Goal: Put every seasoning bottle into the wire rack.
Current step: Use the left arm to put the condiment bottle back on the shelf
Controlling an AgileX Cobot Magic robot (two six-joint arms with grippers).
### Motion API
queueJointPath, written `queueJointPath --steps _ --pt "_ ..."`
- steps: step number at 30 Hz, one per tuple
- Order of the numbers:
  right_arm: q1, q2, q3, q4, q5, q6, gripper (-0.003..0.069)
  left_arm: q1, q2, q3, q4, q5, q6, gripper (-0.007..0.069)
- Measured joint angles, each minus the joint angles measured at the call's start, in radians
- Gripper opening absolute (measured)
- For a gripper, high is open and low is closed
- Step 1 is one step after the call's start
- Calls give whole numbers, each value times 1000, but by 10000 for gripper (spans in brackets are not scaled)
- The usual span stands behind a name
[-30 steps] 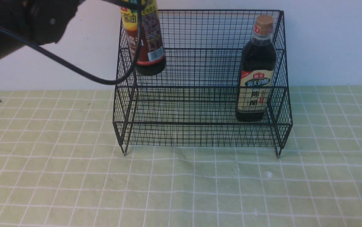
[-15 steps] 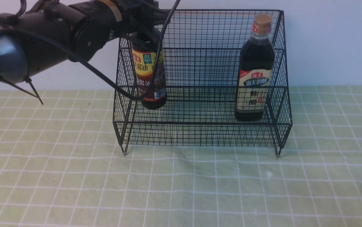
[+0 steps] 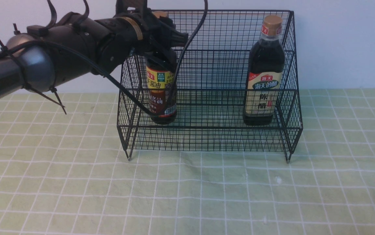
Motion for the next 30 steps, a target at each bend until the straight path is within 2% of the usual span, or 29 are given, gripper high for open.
queueJointPath --steps 21,26,27,30 --pt "0 0 0 0 0 0 -14 -12 -10 -12 24 82 -2 268" --pt "0 0 1 0 0 0 -14 -12 -33 -12 62 162 -1 337" --pt "0 0 1 0 0 0 -14 -12 -48 -12 72 194 0 381" --pt "0 0 1 0 0 0 -14 -12 -83 -12 74 239 0 437"
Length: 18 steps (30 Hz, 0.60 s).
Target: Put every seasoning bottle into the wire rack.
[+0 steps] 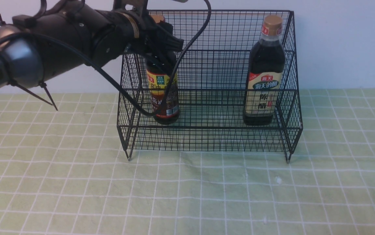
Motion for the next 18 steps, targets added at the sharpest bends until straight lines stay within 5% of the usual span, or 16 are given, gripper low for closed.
queueJointPath --steps 9,12,16,18 --pt "0 0 0 0 0 0 -15 0 -172 0 2 110 0 443" --pt "0 0 0 0 0 0 -15 0 -269 0 10 203 0 337" --pt "0 0 0 0 0 -1 -15 0 -434 0 13 386 0 76" --pt "0 0 0 0 0 -1 -15 0 -486 0 13 449 0 36"
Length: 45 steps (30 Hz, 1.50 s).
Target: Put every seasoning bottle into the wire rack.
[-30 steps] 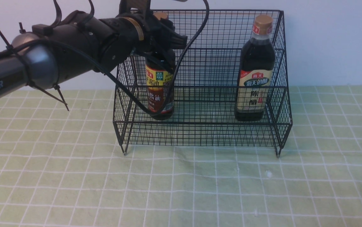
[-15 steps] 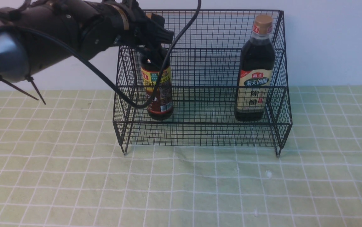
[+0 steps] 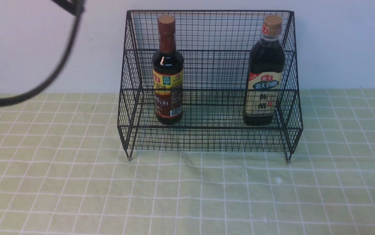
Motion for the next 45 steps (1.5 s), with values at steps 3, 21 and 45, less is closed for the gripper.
queueJointPath --steps 3,21,45 --pt "0 0 0 0 0 0 -15 0 -132 23 -9 80 0 -1" --pt "0 0 0 0 0 0 -15 0 -557 279 -83 312 0 -6" --pt "0 0 0 0 -1 0 -15 259 -1155 1231 -391 -390 489 -6"
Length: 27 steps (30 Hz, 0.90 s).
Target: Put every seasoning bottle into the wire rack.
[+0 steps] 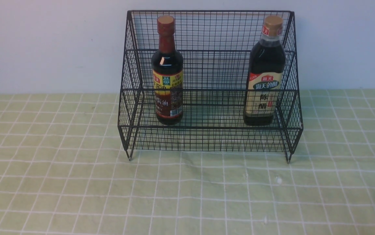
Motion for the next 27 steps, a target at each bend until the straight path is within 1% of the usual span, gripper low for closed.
queueJointPath --steps 4,7,10,12,15,27 --pt "0 0 0 0 -1 0 -15 57 -123 217 -23 -98 18 -6" --pt "0 0 0 0 -2 0 -15 71 -133 281 -28 -111 8 -6" --pt "0 0 0 0 -2 0 -15 72 -134 286 -34 -78 -13 -6" --pt "0 0 0 0 -2 0 -15 72 -134 287 -35 -12 -20 -6" --pt "0 0 0 0 -2 0 -15 72 -134 287 -36 43 -24 -6" --pt "0 0 0 0 -2 0 -15 72 -134 287 -37 45 -26 -6"
